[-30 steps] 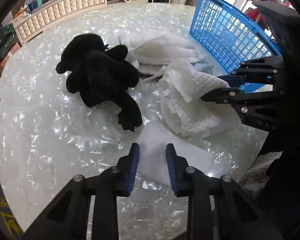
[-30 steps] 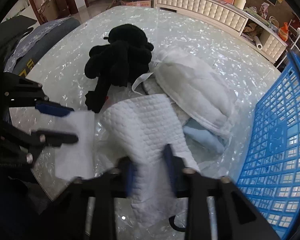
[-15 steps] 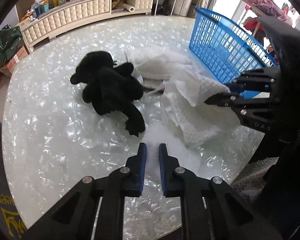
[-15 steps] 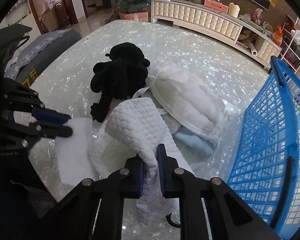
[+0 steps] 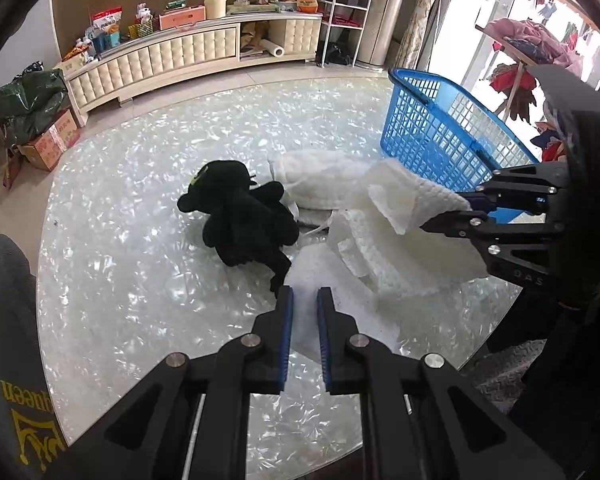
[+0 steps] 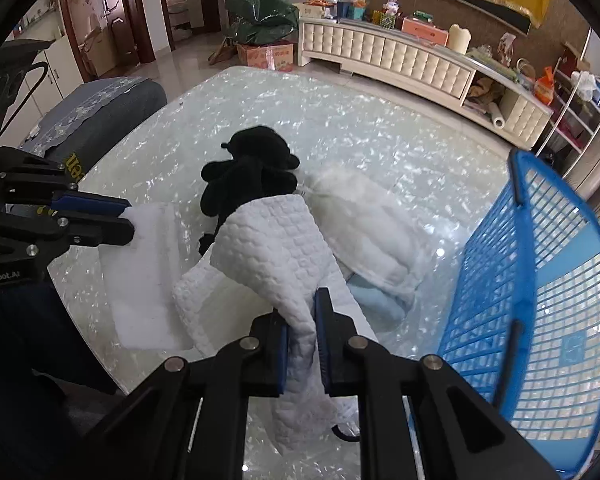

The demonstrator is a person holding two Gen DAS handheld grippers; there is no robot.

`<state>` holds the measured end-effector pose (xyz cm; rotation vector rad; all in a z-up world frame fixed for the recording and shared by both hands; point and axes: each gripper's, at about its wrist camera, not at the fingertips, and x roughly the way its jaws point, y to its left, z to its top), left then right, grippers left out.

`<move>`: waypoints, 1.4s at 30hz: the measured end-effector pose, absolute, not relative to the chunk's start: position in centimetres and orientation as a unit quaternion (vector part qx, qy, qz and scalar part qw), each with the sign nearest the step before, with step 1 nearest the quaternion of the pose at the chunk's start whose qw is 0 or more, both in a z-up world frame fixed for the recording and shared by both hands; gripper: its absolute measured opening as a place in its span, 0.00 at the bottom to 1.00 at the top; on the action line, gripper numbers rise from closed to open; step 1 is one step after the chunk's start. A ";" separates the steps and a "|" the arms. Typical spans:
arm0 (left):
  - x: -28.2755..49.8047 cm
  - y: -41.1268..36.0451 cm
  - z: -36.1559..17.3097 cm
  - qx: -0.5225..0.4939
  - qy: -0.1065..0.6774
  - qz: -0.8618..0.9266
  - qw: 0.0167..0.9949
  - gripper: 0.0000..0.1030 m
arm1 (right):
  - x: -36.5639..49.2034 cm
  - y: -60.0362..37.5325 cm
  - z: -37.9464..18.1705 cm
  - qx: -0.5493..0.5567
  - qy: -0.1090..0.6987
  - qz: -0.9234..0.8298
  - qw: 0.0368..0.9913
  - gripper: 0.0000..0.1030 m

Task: Organize soft objects
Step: 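Lift the white waffle towel with the right gripper and carry it over the blue basket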

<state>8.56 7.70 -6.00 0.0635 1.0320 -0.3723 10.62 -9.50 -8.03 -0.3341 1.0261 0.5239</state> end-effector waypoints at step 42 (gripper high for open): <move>11.6 0.9 2.0 0.016 0.404 -0.254 0.879 0.11 | 8.1 -17.7 5.0 -0.145 0.364 0.111 0.913 0.11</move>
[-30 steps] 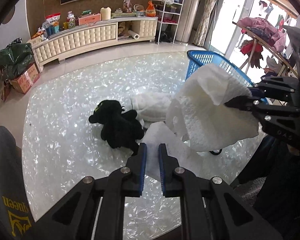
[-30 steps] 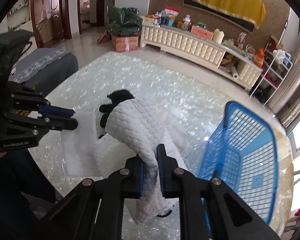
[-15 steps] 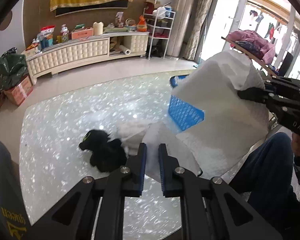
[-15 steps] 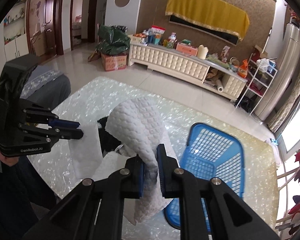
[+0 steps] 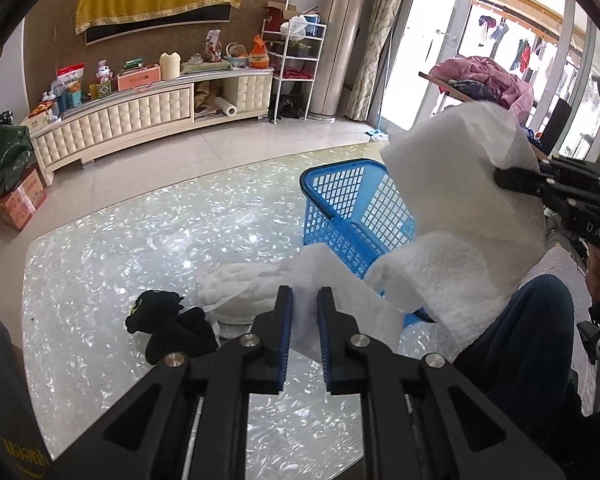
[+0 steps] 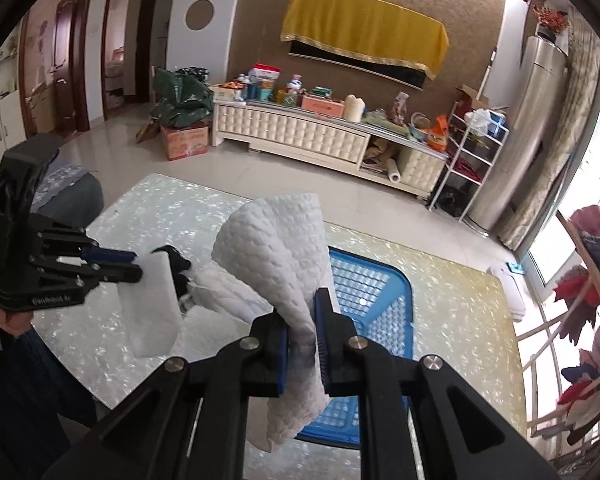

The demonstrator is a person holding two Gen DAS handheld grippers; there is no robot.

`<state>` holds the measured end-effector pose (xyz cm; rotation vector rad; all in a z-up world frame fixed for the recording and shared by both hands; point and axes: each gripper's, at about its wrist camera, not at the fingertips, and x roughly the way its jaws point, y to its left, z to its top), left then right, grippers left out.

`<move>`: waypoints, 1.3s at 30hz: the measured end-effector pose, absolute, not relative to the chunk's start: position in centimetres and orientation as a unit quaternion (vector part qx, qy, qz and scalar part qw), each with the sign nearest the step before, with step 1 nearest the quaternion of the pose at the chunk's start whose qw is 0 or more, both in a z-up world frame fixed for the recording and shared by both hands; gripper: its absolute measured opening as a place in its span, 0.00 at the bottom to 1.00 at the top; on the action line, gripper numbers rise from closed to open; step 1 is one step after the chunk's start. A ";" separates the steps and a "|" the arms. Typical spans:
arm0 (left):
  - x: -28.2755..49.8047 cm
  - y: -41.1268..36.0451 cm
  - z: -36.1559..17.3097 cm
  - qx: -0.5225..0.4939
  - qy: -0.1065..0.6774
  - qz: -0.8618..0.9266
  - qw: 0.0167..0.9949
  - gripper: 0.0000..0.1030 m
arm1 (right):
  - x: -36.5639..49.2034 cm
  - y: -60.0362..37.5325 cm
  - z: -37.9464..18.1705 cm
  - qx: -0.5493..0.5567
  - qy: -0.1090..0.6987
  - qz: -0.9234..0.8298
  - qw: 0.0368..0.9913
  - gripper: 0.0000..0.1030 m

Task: Organize soft objects
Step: 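Lift the white waffle towel with the right gripper and carry it over the blue basket, then open the right gripper to drop the waffle towel into the basket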

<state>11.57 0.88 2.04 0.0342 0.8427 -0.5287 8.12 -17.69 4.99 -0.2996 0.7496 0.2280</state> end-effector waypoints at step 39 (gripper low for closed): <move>15.4 -1.9 -1.0 0.023 0.465 -0.245 0.850 0.11 | 12.5 -19.6 -9.5 -0.207 0.568 0.126 0.787 0.14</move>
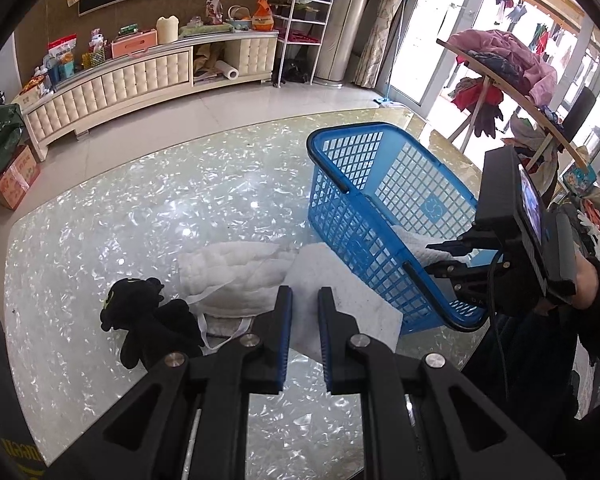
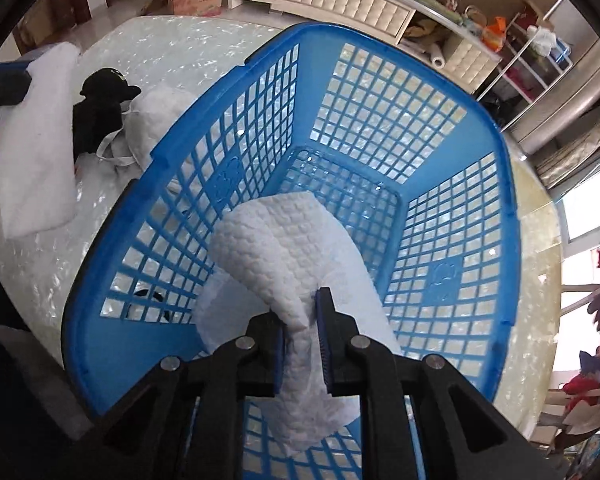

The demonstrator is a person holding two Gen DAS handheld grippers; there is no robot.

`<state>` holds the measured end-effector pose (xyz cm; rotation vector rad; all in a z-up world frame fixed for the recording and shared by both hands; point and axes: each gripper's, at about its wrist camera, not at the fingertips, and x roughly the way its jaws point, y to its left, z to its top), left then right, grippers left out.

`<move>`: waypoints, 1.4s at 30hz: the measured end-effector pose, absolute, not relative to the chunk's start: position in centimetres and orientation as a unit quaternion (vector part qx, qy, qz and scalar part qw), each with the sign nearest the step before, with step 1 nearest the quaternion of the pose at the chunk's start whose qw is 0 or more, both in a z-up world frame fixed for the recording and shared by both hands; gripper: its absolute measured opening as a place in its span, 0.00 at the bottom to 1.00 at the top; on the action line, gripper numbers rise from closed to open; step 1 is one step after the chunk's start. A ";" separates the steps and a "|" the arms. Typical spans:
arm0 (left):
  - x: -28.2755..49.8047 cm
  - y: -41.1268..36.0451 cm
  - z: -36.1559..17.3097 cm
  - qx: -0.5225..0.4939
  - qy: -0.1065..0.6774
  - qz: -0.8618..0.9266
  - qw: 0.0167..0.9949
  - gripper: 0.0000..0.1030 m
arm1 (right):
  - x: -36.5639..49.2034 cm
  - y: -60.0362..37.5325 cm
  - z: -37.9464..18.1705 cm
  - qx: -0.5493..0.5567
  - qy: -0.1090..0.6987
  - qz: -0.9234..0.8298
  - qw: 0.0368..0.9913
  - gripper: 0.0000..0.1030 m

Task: Organize soft objects
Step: 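Open the right gripper to drop the waffle towel into the basket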

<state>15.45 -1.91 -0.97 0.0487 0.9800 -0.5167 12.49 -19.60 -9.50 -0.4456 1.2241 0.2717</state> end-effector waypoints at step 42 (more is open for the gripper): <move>16.2 -10.9 2.7 0.055 0.442 -0.302 0.843 0.11 | 10.1 -26.0 -1.9 -0.029 0.441 0.069 0.894 0.99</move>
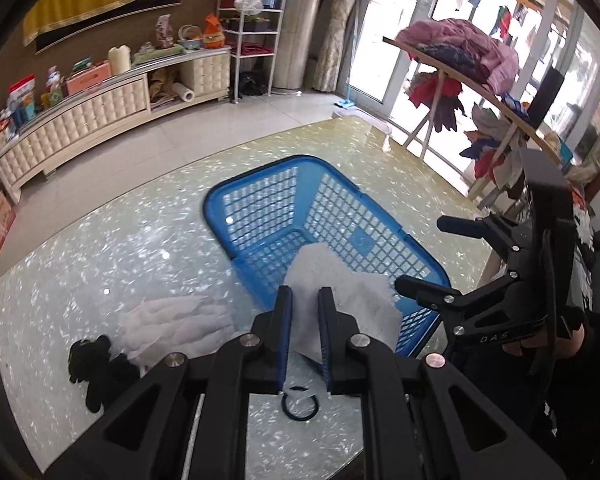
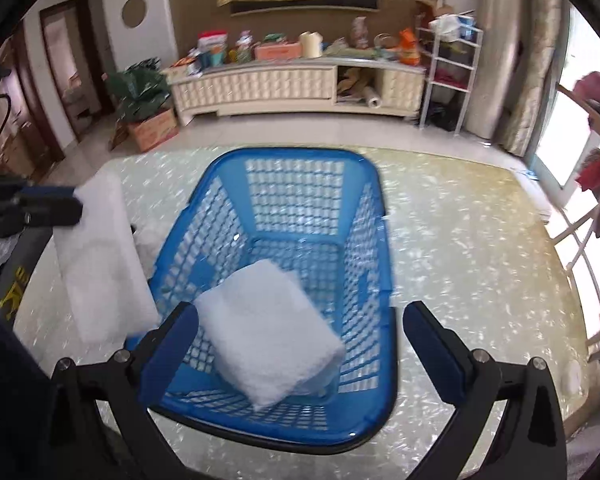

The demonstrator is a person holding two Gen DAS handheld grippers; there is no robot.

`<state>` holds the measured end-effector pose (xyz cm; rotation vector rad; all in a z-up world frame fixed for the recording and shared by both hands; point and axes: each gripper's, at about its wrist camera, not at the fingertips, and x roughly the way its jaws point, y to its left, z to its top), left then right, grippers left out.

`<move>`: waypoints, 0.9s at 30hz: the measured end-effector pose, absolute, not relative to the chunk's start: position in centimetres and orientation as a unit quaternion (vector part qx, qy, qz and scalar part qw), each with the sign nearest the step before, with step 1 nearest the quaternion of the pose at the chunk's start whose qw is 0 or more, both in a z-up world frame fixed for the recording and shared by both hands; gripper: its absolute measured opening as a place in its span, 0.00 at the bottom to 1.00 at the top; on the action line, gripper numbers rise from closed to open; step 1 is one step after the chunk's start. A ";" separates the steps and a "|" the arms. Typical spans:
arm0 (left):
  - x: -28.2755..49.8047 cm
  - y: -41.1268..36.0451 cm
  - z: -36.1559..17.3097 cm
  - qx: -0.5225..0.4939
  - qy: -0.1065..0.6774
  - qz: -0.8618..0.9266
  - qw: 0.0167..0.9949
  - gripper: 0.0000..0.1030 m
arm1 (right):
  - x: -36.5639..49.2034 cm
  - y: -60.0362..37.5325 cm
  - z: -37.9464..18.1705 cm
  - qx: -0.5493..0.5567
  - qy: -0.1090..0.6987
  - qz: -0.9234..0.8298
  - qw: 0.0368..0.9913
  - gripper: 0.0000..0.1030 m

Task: Organize soft objects
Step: 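Open the right gripper to drop the waffle towel into the basket, then lower the white cloth pad into the basket and open the left gripper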

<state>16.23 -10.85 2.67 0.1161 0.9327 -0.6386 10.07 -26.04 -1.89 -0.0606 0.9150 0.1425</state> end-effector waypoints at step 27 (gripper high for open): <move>20.1 -18.7 -4.6 0.146 0.522 -0.326 0.774 0.12 | 9.5 -29.3 -3.5 0.029 0.447 -0.009 0.894 0.99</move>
